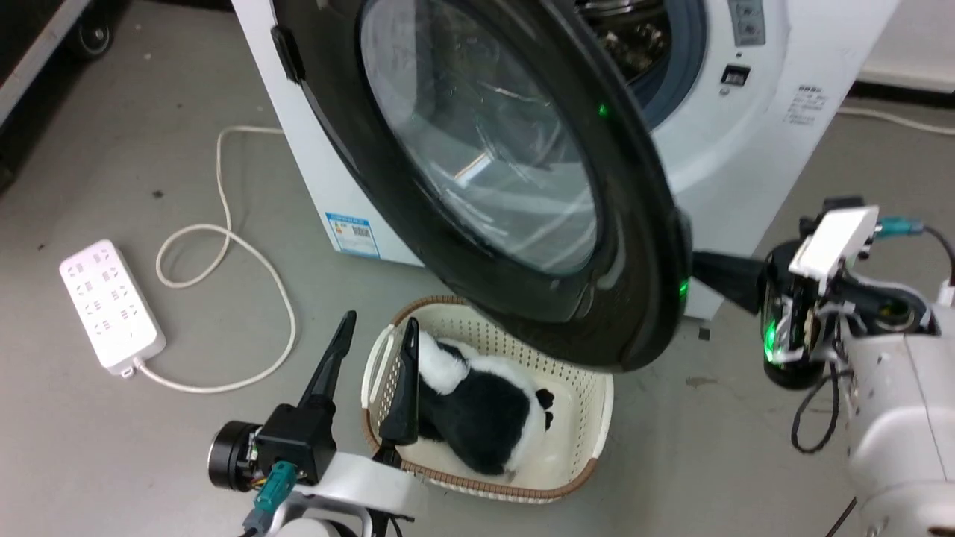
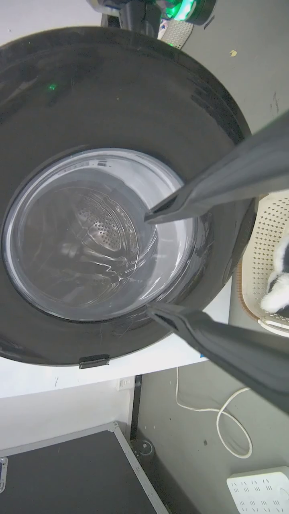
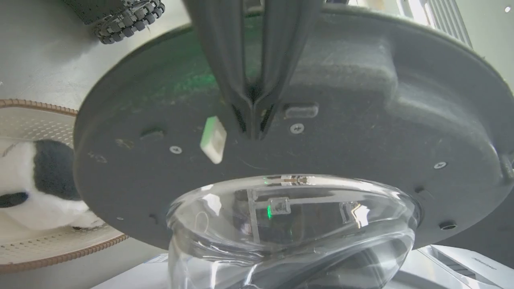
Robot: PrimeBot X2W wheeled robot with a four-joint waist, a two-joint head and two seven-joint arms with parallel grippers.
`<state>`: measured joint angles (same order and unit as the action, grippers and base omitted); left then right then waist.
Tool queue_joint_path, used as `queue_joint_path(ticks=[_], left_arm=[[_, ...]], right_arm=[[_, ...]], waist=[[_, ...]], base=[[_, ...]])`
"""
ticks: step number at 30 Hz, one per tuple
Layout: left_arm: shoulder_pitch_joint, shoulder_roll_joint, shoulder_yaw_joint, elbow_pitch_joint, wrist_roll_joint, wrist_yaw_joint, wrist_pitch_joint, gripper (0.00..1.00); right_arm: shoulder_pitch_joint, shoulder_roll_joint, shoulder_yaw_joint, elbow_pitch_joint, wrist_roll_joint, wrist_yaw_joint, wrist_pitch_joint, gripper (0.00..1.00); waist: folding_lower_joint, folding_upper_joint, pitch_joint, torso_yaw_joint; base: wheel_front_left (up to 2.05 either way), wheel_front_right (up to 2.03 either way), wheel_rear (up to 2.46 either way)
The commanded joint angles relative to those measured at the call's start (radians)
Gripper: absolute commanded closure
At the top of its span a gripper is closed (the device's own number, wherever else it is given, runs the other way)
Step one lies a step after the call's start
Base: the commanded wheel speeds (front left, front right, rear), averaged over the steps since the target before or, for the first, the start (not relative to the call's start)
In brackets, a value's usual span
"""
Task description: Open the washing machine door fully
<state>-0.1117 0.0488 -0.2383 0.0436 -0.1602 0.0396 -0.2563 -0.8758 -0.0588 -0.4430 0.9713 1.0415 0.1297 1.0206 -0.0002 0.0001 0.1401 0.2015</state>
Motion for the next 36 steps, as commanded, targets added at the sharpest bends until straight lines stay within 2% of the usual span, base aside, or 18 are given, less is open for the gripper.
queue_joint_path(ticks=[1, 5, 13, 17, 20, 21, 22, 23, 26, 29, 32, 36], left_arm=[[0.013, 0.001, 0.004, 0.003, 0.003, -0.005, -0.006, 0.00], [0.028, 0.001, -0.002, 0.016, 0.019, -0.012, -0.006, 0.00], [0.058, 0.001, -0.003, 0.046, 0.022, -0.017, -0.006, 0.00], [0.065, 0.001, -0.008, 0.058, 0.031, -0.020, -0.006, 0.00], [0.066, 0.001, -0.006, 0.062, 0.035, -0.019, -0.006, 0.00], [0.067, 0.001, -0.003, 0.062, 0.036, -0.018, -0.006, 0.00], [0.068, 0.001, 0.000, 0.062, 0.036, -0.016, -0.006, 0.00], [0.071, 0.001, 0.004, 0.062, 0.025, -0.016, -0.006, 0.00], [0.073, 0.001, 0.013, 0.072, -0.004, -0.019, -0.006, 0.00], [0.072, 0.001, 0.020, 0.079, -0.017, -0.022, -0.006, 0.00], [0.073, 0.001, 0.033, 0.080, -0.031, -0.023, -0.006, 0.00], [0.072, 0.001, 0.054, 0.082, -0.047, -0.020, -0.006, 0.00]], right_arm=[[0.030, 0.007, 0.016, -0.018, 0.016, 0.001, 0.016, 1.00], [0.087, 0.008, 0.132, -0.054, 0.145, 0.001, 0.052, 1.00], [0.211, 0.008, 0.395, -0.138, 0.381, 0.001, 0.002, 1.00], [0.257, 0.008, 0.495, -0.171, 0.445, 0.001, -0.049, 1.00], [0.279, 0.008, 0.523, -0.187, 0.452, 0.001, -0.110, 1.00], [0.281, 0.008, 0.522, -0.196, 0.442, 0.001, -0.142, 0.81], [0.284, 0.008, 0.519, -0.203, 0.436, 0.001, -0.165, 0.05], [0.287, 0.008, 0.512, -0.211, 0.432, 0.001, -0.184, 0.00], [0.304, -0.014, 0.479, -0.266, 0.412, 0.001, -0.255, 0.00], [0.346, -0.065, 0.465, -0.385, 0.328, 0.001, -0.384, 0.00], [0.406, -0.127, 0.472, -0.554, 0.178, 0.001, -0.576, 0.00], [0.505, -0.222, 0.535, -0.740, -0.071, 0.001, -0.823, 0.00]], waist=[[0.0002, -0.0001, -0.009, 0.000], [0.0002, -0.0001, -0.025, 0.005], [0.0002, -0.0001, -0.046, 0.009], [0.0002, -0.0001, -0.052, 0.010], [0.0002, -0.0001, -0.059, 0.008], [0.0002, -0.0001, -0.061, 0.005], [0.0002, -0.0001, -0.065, 0.001], [0.0002, -0.0001, -0.069, -0.003], [0.0002, -0.0001, -0.088, -0.016], [0.0002, -0.0001, -0.109, -0.033], [0.0002, -0.0001, -0.121, -0.058], [0.0002, -0.0001, -0.137, -0.095]], base=[[0.00, 0.00, 0.00], [0.00, 0.00, 0.00], [0.00, 0.00, 0.00], [0.00, 0.00, 0.00], [0.00, 0.00, 0.00], [0.00, 0.00, 0.00], [0.00, 0.00, 0.00], [0.00, 0.00, 0.00], [0.00, 0.00, 0.00], [0.00, 0.00, 0.00], [0.00, 0.00, 0.00], [0.00, 0.00, 0.00]])
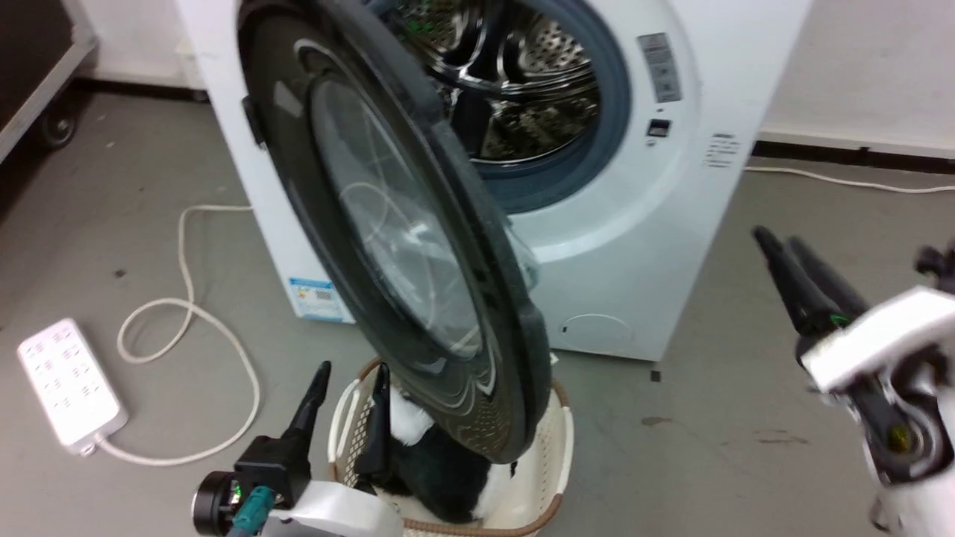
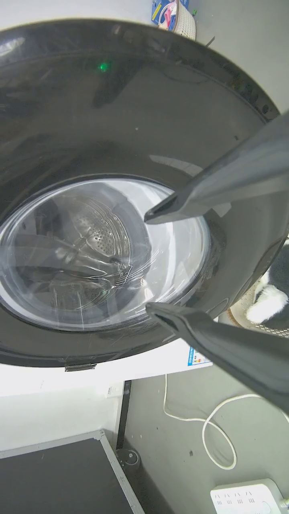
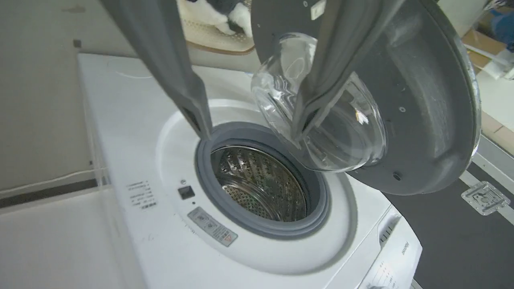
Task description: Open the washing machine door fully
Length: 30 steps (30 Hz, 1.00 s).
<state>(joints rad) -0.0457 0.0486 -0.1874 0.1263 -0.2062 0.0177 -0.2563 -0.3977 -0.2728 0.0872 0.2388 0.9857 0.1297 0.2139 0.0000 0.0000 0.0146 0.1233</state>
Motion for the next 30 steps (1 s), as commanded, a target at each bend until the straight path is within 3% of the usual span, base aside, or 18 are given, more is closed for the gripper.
queue_joint_path(ticks=[1, 4, 7, 10, 15, 20, 24, 30], left_arm=[[0.006, 0.002, 0.008, 0.000, -0.004, 0.002, -0.006, 0.00], [0.009, 0.002, 0.020, -0.002, -0.010, 0.003, -0.006, 0.00], [0.014, 0.002, 0.029, -0.006, -0.002, -0.003, -0.006, 0.00], [0.019, 0.002, 0.039, -0.007, 0.003, -0.005, -0.006, 0.00], [0.031, 0.002, 0.041, -0.009, -0.001, -0.013, -0.006, 0.00], [0.043, 0.002, 0.027, 0.005, 0.006, -0.029, -0.006, 0.00], [0.045, 0.002, 0.023, 0.016, 0.031, -0.029, -0.006, 0.00], [0.045, 0.002, 0.020, 0.020, 0.061, -0.019, -0.006, 0.00]], right_arm=[[0.051, -0.027, 0.014, -0.034, -0.072, 0.001, -0.073, 0.00], [0.119, -0.076, 0.038, -0.088, -0.252, 0.001, -0.221, 0.00], [0.185, -0.085, 0.033, -0.111, -0.435, 0.001, -0.338, 0.00], [0.253, -0.045, -0.006, -0.125, -0.585, 0.001, -0.414, 0.00], [0.368, 0.077, -0.093, -0.177, -0.776, 0.001, -0.463, 0.00], [0.460, 0.175, -0.145, -0.206, -0.874, 0.001, -0.473, 0.00], [0.482, 0.197, -0.155, -0.226, -0.949, 0.001, -0.475, 0.00], [0.495, 0.216, -0.155, -0.239, -0.962, 0.001, -0.475, 0.00]], waist=[[0.0000, 0.0000, -0.016, -0.024], [0.0000, 0.0000, -0.023, -0.046], [0.0000, 0.0000, -0.026, -0.064], [0.0000, 0.0000, -0.026, -0.076], [0.0000, 0.0000, -0.027, -0.088], [0.0000, 0.0000, -0.025, -0.087], [0.0000, 0.0000, -0.022, -0.087], [0.0000, 0.0000, -0.023, -0.088]], base=[[0.00, 0.00, 0.00], [0.00, 0.00, 0.00], [0.00, 0.00, 0.00], [0.00, 0.00, 0.00], [0.00, 0.00, 0.00], [0.00, 0.00, 0.00], [0.00, 0.00, 0.00], [0.00, 0.00, 0.00]])
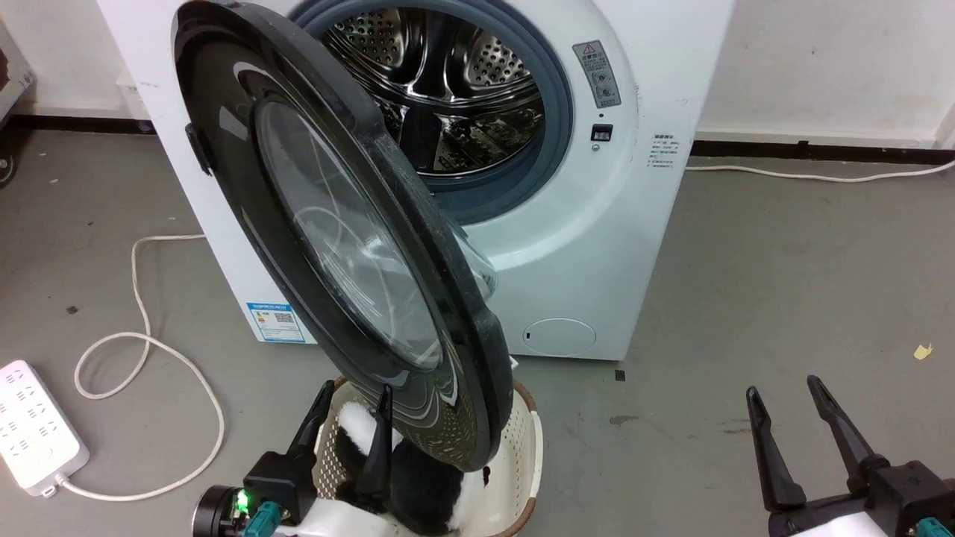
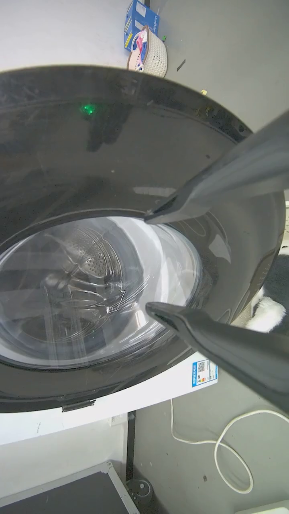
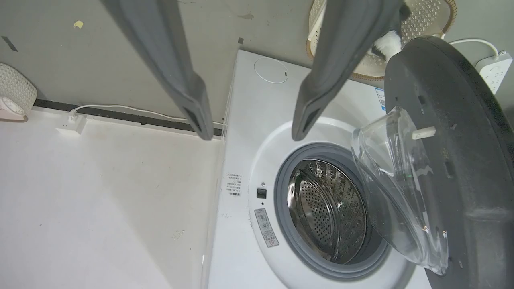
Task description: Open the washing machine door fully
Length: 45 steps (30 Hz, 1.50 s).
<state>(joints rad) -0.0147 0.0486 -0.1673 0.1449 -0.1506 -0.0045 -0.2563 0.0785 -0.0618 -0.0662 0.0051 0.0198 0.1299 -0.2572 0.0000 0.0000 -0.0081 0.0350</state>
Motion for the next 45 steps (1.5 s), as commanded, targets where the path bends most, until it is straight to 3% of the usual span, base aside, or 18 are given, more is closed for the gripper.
queue_joint_path(ticks=[1, 9, 10, 11, 20, 25, 32, 39, 45], left_arm=[[0.014, 0.002, 0.000, 0.000, 0.008, 0.005, -0.006, 0.00], [0.014, 0.002, -0.004, -0.005, 0.021, 0.012, -0.006, 0.02], [0.013, 0.002, -0.005, -0.004, 0.021, 0.010, -0.006, 0.58], [0.013, 0.002, -0.006, -0.002, 0.020, 0.008, -0.006, 1.00], [0.004, 0.002, 0.020, -0.064, -0.003, 0.016, -0.006, 1.00], [-0.039, 0.002, 0.090, -0.241, -0.052, 0.040, -0.006, 1.00], [-0.136, 0.002, 0.107, -0.432, -0.077, 0.060, -0.006, 1.00], [-0.211, 0.002, 0.002, -0.520, -0.088, 0.074, -0.006, 1.00], [-0.217, 0.002, -0.155, -0.466, -0.077, 0.073, -0.006, 1.00]], right_arm=[[0.019, 0.006, -0.002, -0.005, 0.006, 0.001, -0.004, 0.00], [0.014, 0.011, -0.021, -0.001, 0.058, 0.001, -0.004, 0.00], [0.014, 0.011, -0.020, -0.001, 0.061, 0.001, -0.004, 0.00], [0.013, 0.011, -0.019, 0.000, 0.063, 0.001, -0.004, 0.00], [0.011, 0.011, -0.010, 0.002, 0.065, 0.001, -0.004, 0.00], [0.008, 0.011, 0.003, -0.003, 0.053, 0.001, -0.004, 0.00], [0.003, 0.012, 0.007, -0.004, 0.054, 0.001, -0.004, 0.00], [0.002, 0.012, 0.011, 0.004, 0.068, 0.001, -0.005, 0.00], [0.002, 0.012, 0.011, 0.009, 0.078, 0.001, -0.005, 0.00]], waist=[[0.0000, 0.0000, -0.001, 0.000], [0.0000, 0.0000, -0.003, -0.002], [0.0000, 0.0000, -0.003, -0.002], [0.0000, 0.0000, -0.003, -0.002], [0.0000, 0.0000, -0.003, -0.001], [0.0000, 0.0000, -0.002, -0.004], [0.0000, 0.0000, -0.002, -0.007], [0.0000, 0.0000, 0.001, -0.021], [0.0000, 0.0000, 0.011, -0.034]], base=[[0.00, 0.00, 0.00], [0.00, 0.00, 0.00], [0.00, 0.00, 0.00], [0.00, 0.00, 0.00], [0.00, 0.00, 0.00], [0.00, 0.00, 0.00], [0.00, 0.00, 0.00], [0.00, 0.00, 0.00], [0.00, 0.00, 0.00]])
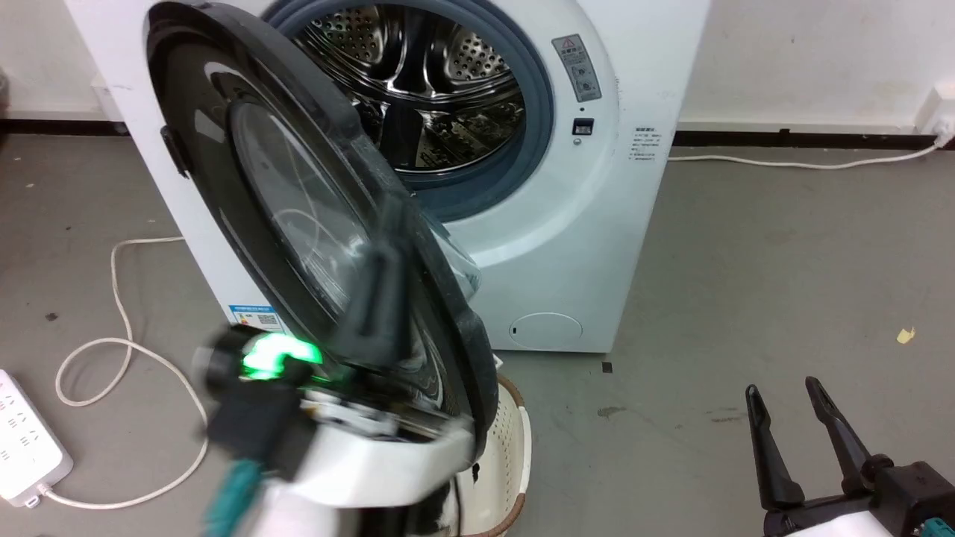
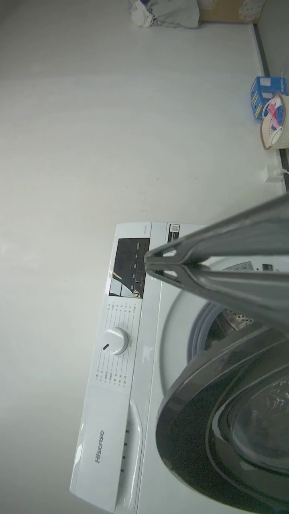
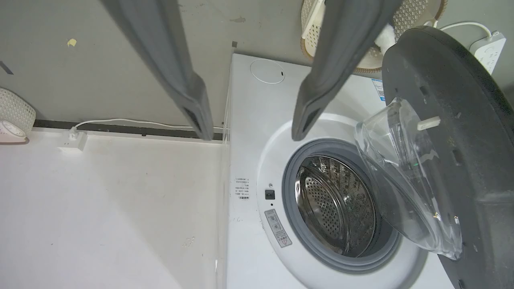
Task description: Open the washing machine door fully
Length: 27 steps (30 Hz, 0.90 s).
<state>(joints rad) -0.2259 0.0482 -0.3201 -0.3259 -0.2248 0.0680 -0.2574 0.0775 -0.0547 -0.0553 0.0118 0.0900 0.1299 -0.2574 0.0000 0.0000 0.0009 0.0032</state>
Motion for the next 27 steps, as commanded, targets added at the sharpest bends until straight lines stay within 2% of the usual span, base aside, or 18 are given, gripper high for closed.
queue_joint_path(ticks=[1, 8, 14, 21, 27], left_arm=[[-0.005, 0.002, -0.025, 0.030, -0.010, 0.001, -0.002, 1.00], [-0.019, 0.002, -0.165, 0.238, -0.090, 0.011, 0.051, 1.00], [-0.043, 0.002, -0.227, 0.423, -0.186, 0.024, 0.098, 1.00], [-0.063, 0.002, -0.237, 0.575, -0.237, 0.048, 0.072, 1.00], [-0.052, 0.002, -0.238, 0.639, -0.253, 0.043, 0.038, 1.00]], right_arm=[[0.002, 0.004, 0.001, 0.002, 0.008, 0.001, -0.004, 0.00], [-0.013, 0.004, 0.000, 0.003, 0.012, 0.001, -0.004, 0.00], [-0.025, 0.004, 0.001, 0.015, 0.027, 0.001, -0.004, 0.00], [-0.025, 0.004, 0.003, 0.024, 0.034, 0.001, -0.004, 0.00], [-0.013, 0.004, 0.004, 0.034, 0.032, 0.001, -0.004, 0.00]], waist=[[0.0000, 0.0000, 0.006, -0.004], [0.0000, 0.0000, 0.037, -0.021], [0.0000, 0.0000, 0.061, -0.033], [0.0000, 0.0000, 0.063, -0.030], [0.0000, 0.0000, 0.042, 0.020]], base=[[0.00, 0.00, 0.00], [0.00, 0.00, 0.00], [0.00, 0.00, 0.00], [0.00, 0.00, 0.00], [0.00, 0.00, 0.00]])
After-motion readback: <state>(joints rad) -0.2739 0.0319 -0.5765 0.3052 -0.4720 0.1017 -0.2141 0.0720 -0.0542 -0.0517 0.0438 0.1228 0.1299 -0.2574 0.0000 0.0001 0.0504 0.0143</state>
